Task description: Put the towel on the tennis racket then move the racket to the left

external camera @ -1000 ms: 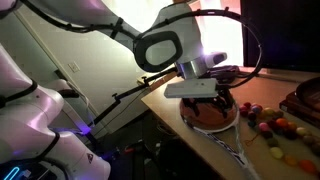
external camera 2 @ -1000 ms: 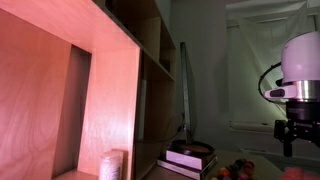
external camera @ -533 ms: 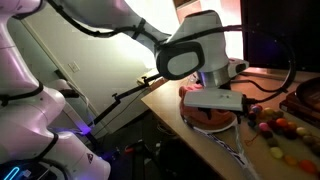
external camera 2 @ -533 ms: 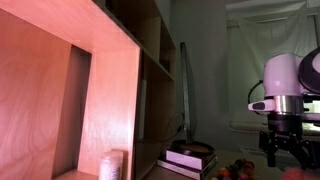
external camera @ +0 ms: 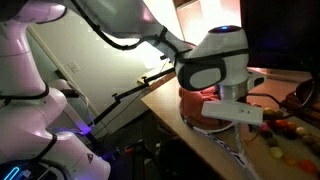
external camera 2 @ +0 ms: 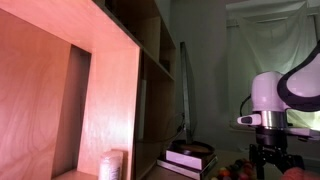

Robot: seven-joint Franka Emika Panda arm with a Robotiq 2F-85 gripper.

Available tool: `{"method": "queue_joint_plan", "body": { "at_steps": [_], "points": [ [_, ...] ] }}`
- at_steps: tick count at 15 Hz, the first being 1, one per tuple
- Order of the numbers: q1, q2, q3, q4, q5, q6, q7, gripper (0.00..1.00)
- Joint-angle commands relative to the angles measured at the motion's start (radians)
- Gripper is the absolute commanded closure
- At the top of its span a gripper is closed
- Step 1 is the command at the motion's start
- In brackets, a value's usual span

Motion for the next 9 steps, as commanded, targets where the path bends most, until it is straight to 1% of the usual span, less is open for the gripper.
{"method": "queue_joint_plan", "body": {
  "at_steps": [1, 5, 7, 9],
  "points": [
    [-0.016, 0.059, 0.022, 0.08, -0.02, -0.034, -0.018, 0.0],
    [-0.021, 0.12, 0.018, 0.149, -0.035, -0.084, -0.012, 0.0],
    [0.001, 0.145, -0.013, 0.177, -0.065, -0.117, 0.029, 0.0],
    [0.006, 0.167, -0.027, 0.201, -0.092, -0.15, 0.039, 0.0]
  ]
}}
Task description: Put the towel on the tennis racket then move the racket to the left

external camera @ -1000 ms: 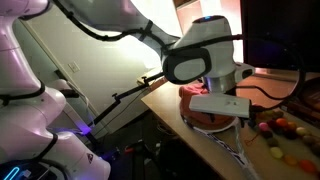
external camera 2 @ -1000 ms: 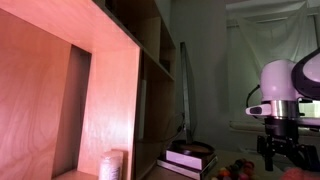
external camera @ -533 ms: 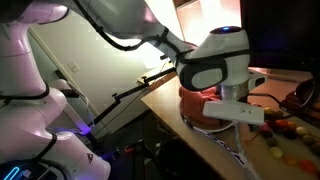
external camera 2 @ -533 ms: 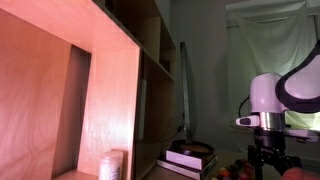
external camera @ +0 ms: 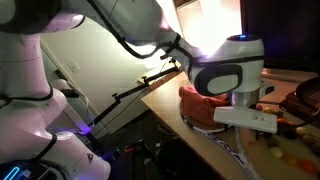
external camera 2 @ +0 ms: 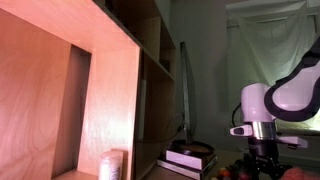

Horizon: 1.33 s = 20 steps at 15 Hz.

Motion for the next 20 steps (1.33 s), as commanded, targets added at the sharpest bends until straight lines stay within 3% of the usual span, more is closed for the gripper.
{"method": "queue_joint_plan", "body": {
  "at_steps": [1, 10, 11, 12, 20],
  "points": [
    [0.007, 0.047, -0.023, 0.071, -0.05, -0.082, 0.03, 0.0],
    [0.017, 0.065, -0.036, 0.12, -0.087, -0.153, 0.041, 0.0],
    [0.01, 0.066, -0.03, 0.124, -0.078, -0.162, 0.035, 0.25],
    [0.008, 0.066, -0.03, 0.128, -0.069, -0.167, 0.047, 0.26],
    [0.002, 0.057, -0.023, 0.136, -0.068, -0.169, 0.045, 0.88]
  ]
}}
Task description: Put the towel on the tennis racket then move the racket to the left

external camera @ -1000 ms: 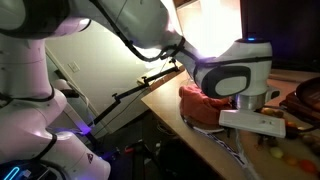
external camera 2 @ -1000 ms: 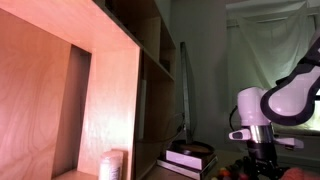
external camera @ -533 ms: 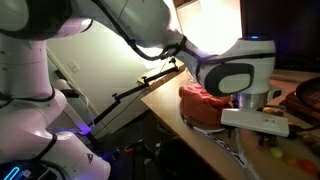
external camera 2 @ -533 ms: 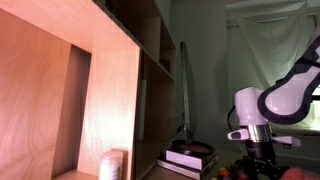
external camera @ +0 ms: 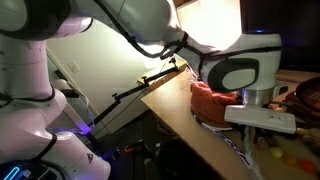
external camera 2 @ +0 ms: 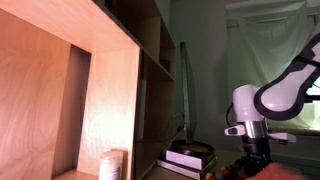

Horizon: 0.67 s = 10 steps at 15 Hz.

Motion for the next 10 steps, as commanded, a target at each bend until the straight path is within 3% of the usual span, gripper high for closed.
{"method": "queue_joint_plan", "body": {
  "at_steps": [1, 10],
  "points": [
    [-0.001, 0.001, 0.004, 0.014, -0.006, -0.043, 0.021, 0.9],
    [0.023, -0.099, 0.001, -0.083, -0.027, -0.009, 0.034, 0.87]
  ]
}}
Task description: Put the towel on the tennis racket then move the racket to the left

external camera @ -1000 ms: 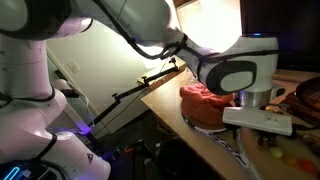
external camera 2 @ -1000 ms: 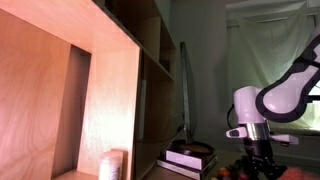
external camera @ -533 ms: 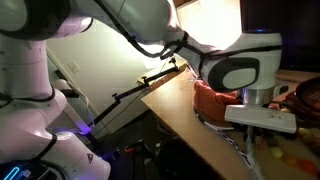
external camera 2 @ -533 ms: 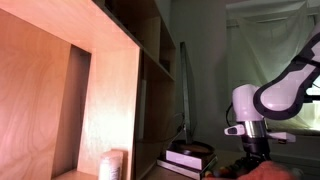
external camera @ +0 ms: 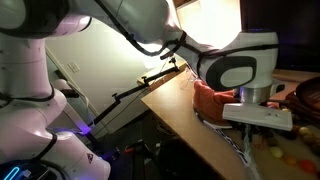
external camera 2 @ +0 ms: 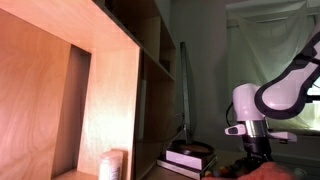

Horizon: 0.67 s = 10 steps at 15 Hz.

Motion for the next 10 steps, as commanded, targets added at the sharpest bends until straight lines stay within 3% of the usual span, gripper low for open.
{"method": "queue_joint_plan", "body": {
  "at_steps": [1, 10],
  "points": [
    [0.02, -0.105, 0.001, -0.091, -0.029, 0.012, 0.029, 0.87],
    [0.036, -0.224, 0.006, -0.182, -0.048, 0.026, 0.011, 0.87]
  ]
}}
